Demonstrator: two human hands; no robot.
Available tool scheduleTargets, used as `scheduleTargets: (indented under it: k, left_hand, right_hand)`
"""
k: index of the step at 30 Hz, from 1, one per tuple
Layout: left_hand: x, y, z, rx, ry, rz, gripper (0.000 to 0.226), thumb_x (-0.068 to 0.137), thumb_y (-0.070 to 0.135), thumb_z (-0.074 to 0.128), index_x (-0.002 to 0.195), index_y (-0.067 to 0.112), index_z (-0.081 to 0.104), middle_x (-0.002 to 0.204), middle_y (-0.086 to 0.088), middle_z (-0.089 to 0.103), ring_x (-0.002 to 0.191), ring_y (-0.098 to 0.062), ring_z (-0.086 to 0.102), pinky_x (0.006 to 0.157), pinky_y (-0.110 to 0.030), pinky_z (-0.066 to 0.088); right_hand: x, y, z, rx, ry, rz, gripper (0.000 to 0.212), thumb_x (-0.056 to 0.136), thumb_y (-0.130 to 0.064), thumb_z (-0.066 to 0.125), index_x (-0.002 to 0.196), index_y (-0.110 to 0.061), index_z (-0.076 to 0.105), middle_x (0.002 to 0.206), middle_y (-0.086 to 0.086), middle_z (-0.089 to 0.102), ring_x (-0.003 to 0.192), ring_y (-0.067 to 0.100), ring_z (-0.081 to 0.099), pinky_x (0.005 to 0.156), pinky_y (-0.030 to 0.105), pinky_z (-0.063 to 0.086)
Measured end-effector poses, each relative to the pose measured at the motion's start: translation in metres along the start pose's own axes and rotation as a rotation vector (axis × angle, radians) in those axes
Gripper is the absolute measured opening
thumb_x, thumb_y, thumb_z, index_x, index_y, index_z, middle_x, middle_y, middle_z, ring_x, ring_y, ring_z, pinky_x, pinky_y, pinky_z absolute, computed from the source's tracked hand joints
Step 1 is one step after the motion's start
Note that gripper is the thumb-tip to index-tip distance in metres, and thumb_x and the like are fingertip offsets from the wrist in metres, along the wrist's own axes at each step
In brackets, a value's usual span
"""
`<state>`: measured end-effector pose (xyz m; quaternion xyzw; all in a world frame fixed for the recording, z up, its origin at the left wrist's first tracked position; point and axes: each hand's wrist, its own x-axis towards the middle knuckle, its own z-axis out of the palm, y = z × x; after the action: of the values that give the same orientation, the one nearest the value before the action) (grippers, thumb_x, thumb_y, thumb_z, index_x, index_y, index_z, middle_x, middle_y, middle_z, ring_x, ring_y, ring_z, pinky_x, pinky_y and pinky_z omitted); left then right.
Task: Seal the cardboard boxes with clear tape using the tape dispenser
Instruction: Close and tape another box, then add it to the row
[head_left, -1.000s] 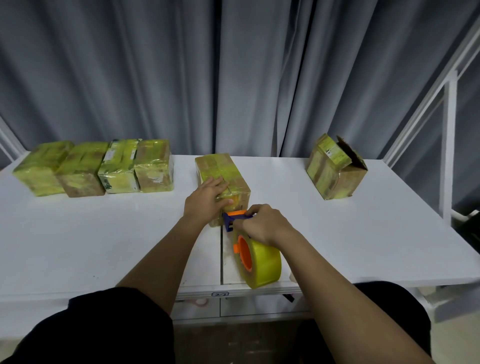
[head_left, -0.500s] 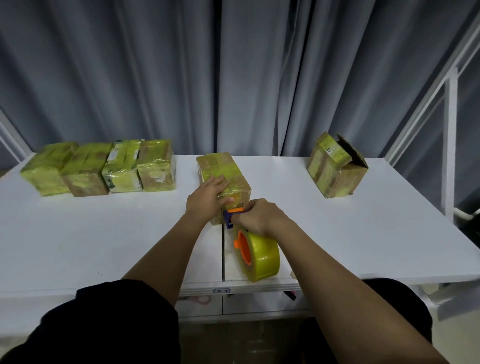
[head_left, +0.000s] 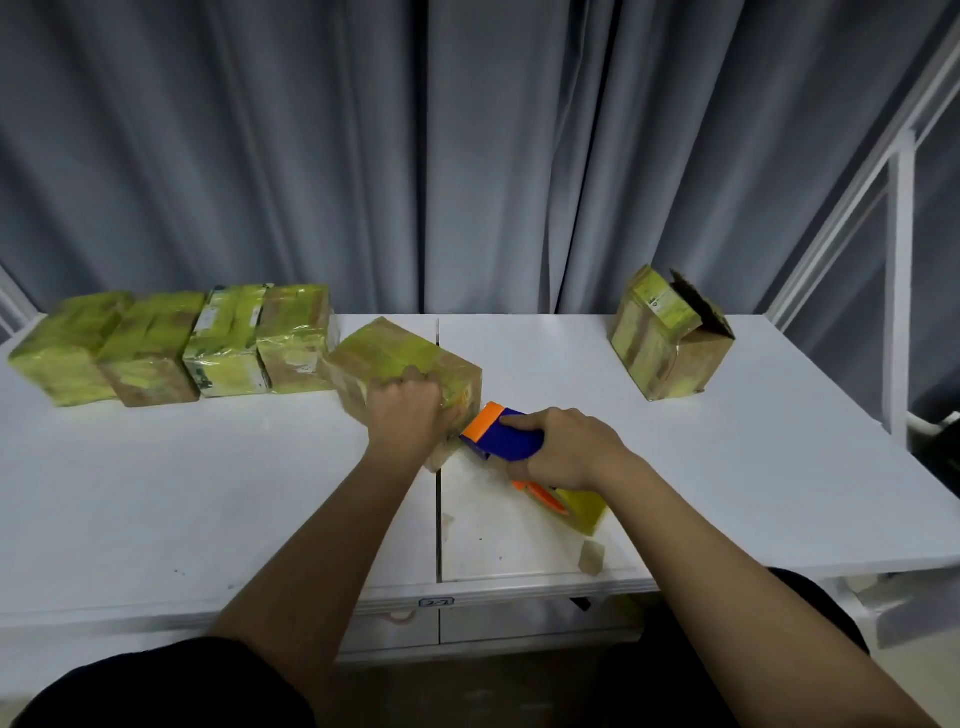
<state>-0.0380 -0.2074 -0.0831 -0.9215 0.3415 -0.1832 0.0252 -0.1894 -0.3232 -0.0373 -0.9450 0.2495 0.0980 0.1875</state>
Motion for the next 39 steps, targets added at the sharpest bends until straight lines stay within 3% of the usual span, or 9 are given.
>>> scheduleTargets:
  k: [1, 3, 5, 10, 12, 19, 29, 35, 39]
  left_hand:
    - [0.001, -0.001, 0.000, 0.061, 0.019, -0.005, 0.045, 0.054, 0.067, 0.075, 0.064, 0.024, 0.066, 0.062, 0.004, 0.056, 0.047, -0.016, 0.042, 0.053, -0.023, 0.029]
    - [0.006, -0.001, 0.001, 0.018, -0.035, -0.019, 0.054, 0.078, 0.069, 0.054, 0.104, 0.023, 0.062, 0.098, -0.003, 0.060, 0.085, -0.022, 0.056, 0.073, -0.033, 0.039]
    - [0.012, -0.002, 0.005, -0.082, -0.048, -0.043, 0.062, 0.084, 0.066, 0.043, 0.127, 0.022, 0.047, 0.118, -0.008, 0.050, 0.108, -0.027, 0.047, 0.086, -0.039, 0.034]
    - [0.022, -0.004, 0.016, -0.315, -0.129, -0.020, 0.098, 0.058, 0.074, 0.013, 0.143, 0.030, 0.036, 0.137, -0.013, 0.034, 0.127, -0.031, 0.028, 0.104, -0.042, 0.022]
    - [0.025, -0.005, 0.021, -0.363, -0.176, 0.001, 0.093, 0.064, 0.075, 0.018, 0.145, 0.030, 0.030, 0.156, -0.013, 0.015, 0.144, -0.029, 0.008, 0.114, -0.046, 0.007]
    - [0.029, -0.007, 0.025, -0.341, -0.303, 0.015, 0.078, 0.087, 0.065, 0.039, 0.150, 0.030, 0.011, 0.160, -0.008, -0.002, 0.147, -0.025, -0.008, 0.117, -0.052, -0.003]
    - [0.027, -0.007, 0.023, -0.351, -0.316, 0.012, 0.073, 0.091, 0.058, 0.039, 0.151, 0.029, 0.009, 0.160, -0.012, -0.003, 0.147, -0.028, -0.007, 0.116, -0.053, -0.002]
    - [0.021, -0.005, 0.019, -0.364, -0.313, -0.016, 0.071, 0.092, 0.055, 0.039, 0.151, 0.030, 0.008, 0.160, -0.012, -0.004, 0.146, -0.030, -0.007, 0.116, -0.054, -0.002]
    - [0.019, -0.004, 0.016, -0.370, -0.310, -0.039, 0.070, 0.092, 0.054, 0.039, 0.151, 0.031, 0.008, 0.160, -0.012, -0.004, 0.146, -0.031, -0.008, 0.116, -0.054, -0.002]
  right_hand:
    - [0.003, 0.002, -0.003, -0.001, -0.020, -0.007, 0.069, 0.080, -0.049, 0.065, 0.143, -0.041, 0.039, 0.132, -0.005, 0.053, 0.109, 0.018, 0.053, 0.081, 0.027, 0.045]
    - [0.009, 0.003, -0.007, 0.020, -0.055, -0.017, 0.070, 0.079, -0.048, 0.067, 0.143, -0.040, 0.040, 0.129, -0.005, 0.054, 0.105, 0.018, 0.053, 0.080, 0.027, 0.045]
    - [0.014, 0.002, -0.007, 0.060, -0.072, -0.022, 0.070, 0.077, -0.047, 0.068, 0.142, -0.038, 0.042, 0.124, -0.005, 0.056, 0.101, 0.017, 0.055, 0.079, 0.027, 0.047]
    - [0.028, 0.004, -0.002, 0.104, -0.060, -0.032, 0.069, 0.075, -0.048, 0.067, 0.139, -0.039, 0.045, 0.115, -0.006, 0.059, 0.096, 0.017, 0.058, 0.083, 0.029, 0.050]
    - [0.029, 0.003, 0.001, 0.067, -0.030, -0.047, 0.066, 0.076, -0.050, 0.066, 0.138, -0.039, 0.046, 0.119, -0.006, 0.059, 0.096, 0.016, 0.054, 0.081, 0.027, 0.048]
    - [0.027, -0.007, 0.010, -0.053, 0.042, -0.079, 0.058, 0.082, -0.052, 0.061, 0.134, -0.029, 0.048, 0.121, -0.002, 0.059, 0.105, 0.020, 0.055, 0.076, 0.027, 0.043]
    - [0.046, -0.025, -0.005, -0.098, -0.031, -0.009, 0.051, 0.075, -0.057, 0.063, 0.113, -0.025, 0.059, 0.100, -0.003, 0.063, 0.085, 0.018, 0.058, 0.067, 0.028, 0.043]
    - [0.045, -0.026, -0.001, -0.148, -0.021, -0.036, 0.055, 0.076, -0.060, 0.062, 0.119, -0.026, 0.057, 0.098, -0.003, 0.061, 0.085, 0.018, 0.056, 0.068, 0.028, 0.043]
    - [0.040, -0.021, 0.007, -0.185, 0.025, -0.075, 0.058, 0.077, -0.054, 0.063, 0.127, -0.026, 0.052, 0.110, -0.001, 0.061, 0.095, 0.019, 0.056, 0.073, 0.029, 0.046]
